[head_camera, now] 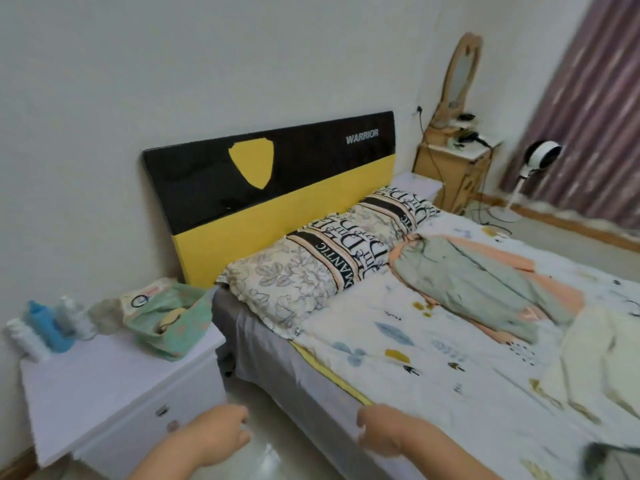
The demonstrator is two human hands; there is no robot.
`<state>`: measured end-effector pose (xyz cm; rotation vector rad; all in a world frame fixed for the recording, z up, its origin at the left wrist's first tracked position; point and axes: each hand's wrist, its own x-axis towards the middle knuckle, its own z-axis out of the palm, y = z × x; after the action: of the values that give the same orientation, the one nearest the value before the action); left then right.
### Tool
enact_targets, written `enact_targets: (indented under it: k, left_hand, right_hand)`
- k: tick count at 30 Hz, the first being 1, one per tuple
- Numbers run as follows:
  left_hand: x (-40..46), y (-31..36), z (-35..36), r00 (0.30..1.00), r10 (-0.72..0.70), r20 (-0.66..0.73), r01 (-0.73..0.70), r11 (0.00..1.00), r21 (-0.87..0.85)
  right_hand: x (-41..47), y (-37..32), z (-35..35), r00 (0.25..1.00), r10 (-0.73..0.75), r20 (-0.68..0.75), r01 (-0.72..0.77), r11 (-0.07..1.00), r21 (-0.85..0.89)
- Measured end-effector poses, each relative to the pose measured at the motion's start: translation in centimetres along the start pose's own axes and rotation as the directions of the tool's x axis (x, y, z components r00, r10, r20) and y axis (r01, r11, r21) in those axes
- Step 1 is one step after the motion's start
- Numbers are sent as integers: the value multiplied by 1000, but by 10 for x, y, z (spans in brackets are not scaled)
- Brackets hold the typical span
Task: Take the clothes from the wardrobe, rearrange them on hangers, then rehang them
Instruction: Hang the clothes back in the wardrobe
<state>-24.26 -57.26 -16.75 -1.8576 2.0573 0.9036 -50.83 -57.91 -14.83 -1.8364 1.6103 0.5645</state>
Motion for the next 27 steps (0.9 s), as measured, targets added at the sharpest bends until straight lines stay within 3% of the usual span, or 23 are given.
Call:
enact_targets:
  k: [6,13,20,27]
  left_hand:
    - [66,109,0,972,222,75,-229,968,99]
    - [134,219,-10,912,388,133,-409,887,216]
    - [195,337,-12,747,608,268,-664,680,310]
    - [203,436,26,596,695,402,-802,494,335]
  right_hand:
    - [-24,129,-7,971,231,-59,-215,956,201]
    - [-54,220,-4,884,458,-88,-364,796,484]
    - [-74,265,14,746,659,-96,-421,579,698]
    - [-106,292,57,679,731,67,-463,355,812]
